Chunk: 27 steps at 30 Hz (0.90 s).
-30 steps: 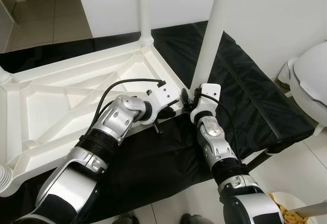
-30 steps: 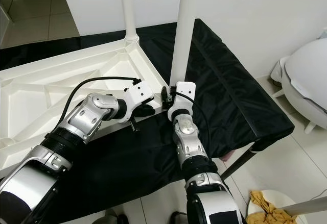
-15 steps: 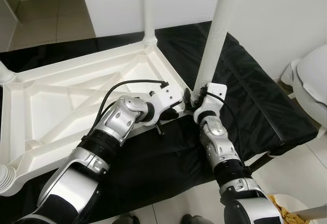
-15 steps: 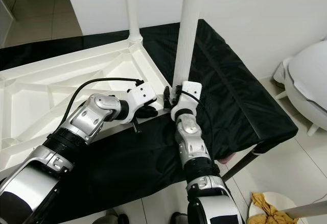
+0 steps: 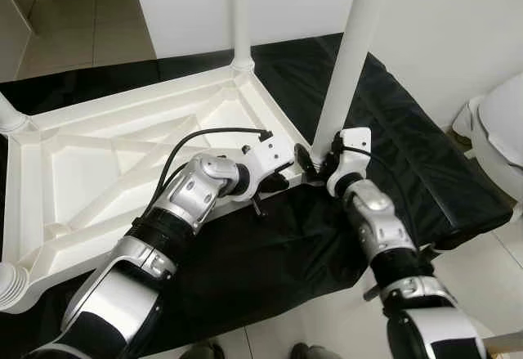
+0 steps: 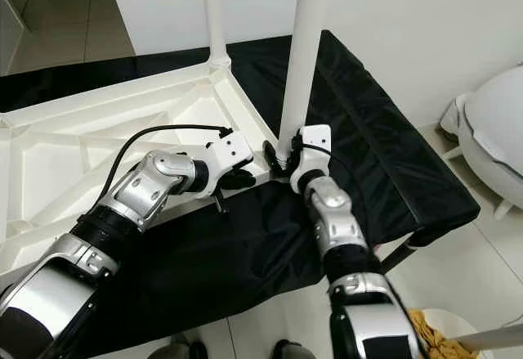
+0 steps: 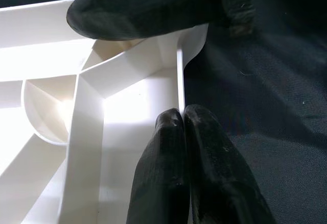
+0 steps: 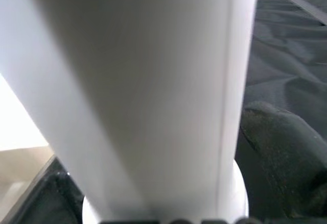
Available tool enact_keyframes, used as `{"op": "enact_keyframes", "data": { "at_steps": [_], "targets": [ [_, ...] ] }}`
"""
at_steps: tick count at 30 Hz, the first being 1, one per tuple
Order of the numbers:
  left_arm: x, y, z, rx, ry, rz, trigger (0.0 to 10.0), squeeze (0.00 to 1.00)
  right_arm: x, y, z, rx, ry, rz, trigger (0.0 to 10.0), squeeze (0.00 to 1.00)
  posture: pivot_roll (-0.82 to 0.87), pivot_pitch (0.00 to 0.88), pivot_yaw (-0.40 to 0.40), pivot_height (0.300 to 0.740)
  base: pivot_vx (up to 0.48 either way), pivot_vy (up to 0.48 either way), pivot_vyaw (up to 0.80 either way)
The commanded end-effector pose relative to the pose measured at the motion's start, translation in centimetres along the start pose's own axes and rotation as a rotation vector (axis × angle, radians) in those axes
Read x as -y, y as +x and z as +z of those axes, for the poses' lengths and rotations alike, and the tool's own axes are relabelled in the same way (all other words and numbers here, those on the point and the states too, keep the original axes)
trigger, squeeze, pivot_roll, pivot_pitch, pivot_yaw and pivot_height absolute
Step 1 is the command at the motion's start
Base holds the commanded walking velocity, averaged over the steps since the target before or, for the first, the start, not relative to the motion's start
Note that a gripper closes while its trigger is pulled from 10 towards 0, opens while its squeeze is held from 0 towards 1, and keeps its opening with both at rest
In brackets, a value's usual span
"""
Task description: Building children table
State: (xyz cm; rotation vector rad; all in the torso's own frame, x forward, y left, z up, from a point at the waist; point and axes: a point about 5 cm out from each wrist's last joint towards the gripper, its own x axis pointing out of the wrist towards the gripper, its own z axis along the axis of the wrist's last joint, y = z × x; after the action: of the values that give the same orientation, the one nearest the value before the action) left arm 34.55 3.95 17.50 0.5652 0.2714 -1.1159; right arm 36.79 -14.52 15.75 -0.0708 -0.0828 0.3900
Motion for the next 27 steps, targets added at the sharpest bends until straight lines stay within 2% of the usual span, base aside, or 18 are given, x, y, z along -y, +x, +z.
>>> {"op": "enact_keyframes", "data": {
  "at_steps": [1,7,9,18,19,20,21,27],
  "targets": [
    [0.3,-0.1,-0.6,-0.027,0.004,-0.040,10.0,0.00,0.3,0.2,0.7,0.022,-0.010,0.047,10.0,0.00,-0.05,0.065,0.053,0.740,0.000,0.000,0.00],
    [0.2,-0.1,-0.5,-0.024,0.004,-0.040,10.0,0.00,0.2,0.2,0.6,0.014,-0.008,0.128,10.0,0.00,-0.04,0.067,0.058,0.740,0.000,0.000,0.00],
    [0.4,-0.1,-0.4,-0.025,0.010,-0.048,10.0,0.00,0.6,0.0,0.0,-0.037,-0.030,0.212,10.0,0.00,-0.04,0.076,0.065,0.740,0.000,0.000,0.00],
    [0.3,-0.1,-0.3,-0.026,0.012,-0.048,10.0,0.00,1.4,-0.3,-1.0,-0.114,-0.031,0.270,10.0,0.00,-0.03,0.082,0.064,0.740,0.000,0.000,0.00],
    [0.3,-0.2,-0.4,-0.026,0.012,-0.048,10.0,0.00,1.5,-0.4,-1.1,-0.118,-0.030,0.270,6.6,0.00,-0.03,0.084,0.065,0.740,0.000,0.000,0.00],
    [0.3,-0.2,-0.4,-0.026,0.012,-0.048,10.0,0.00,1.5,-0.4,-1.1,-0.118,-0.030,0.270,6.6,0.00,-0.03,0.084,0.065,0.740,0.000,0.000,0.00],
    [0.3,-0.2,-0.4,-0.027,0.012,-0.048,10.0,0.00,1.6,-0.4,-1.2,-0.120,-0.027,0.270,0.0,0.00,-0.03,0.084,0.066,0.740,0.000,0.000,0.00],
    [0.3,-0.2,-0.4,-0.026,0.010,-0.050,10.0,0.00,1.8,-0.5,-1.3,-0.108,0.002,0.265,0.0,0.00,-0.04,0.088,0.064,0.740,0.000,0.000,0.00]
  ]
}}
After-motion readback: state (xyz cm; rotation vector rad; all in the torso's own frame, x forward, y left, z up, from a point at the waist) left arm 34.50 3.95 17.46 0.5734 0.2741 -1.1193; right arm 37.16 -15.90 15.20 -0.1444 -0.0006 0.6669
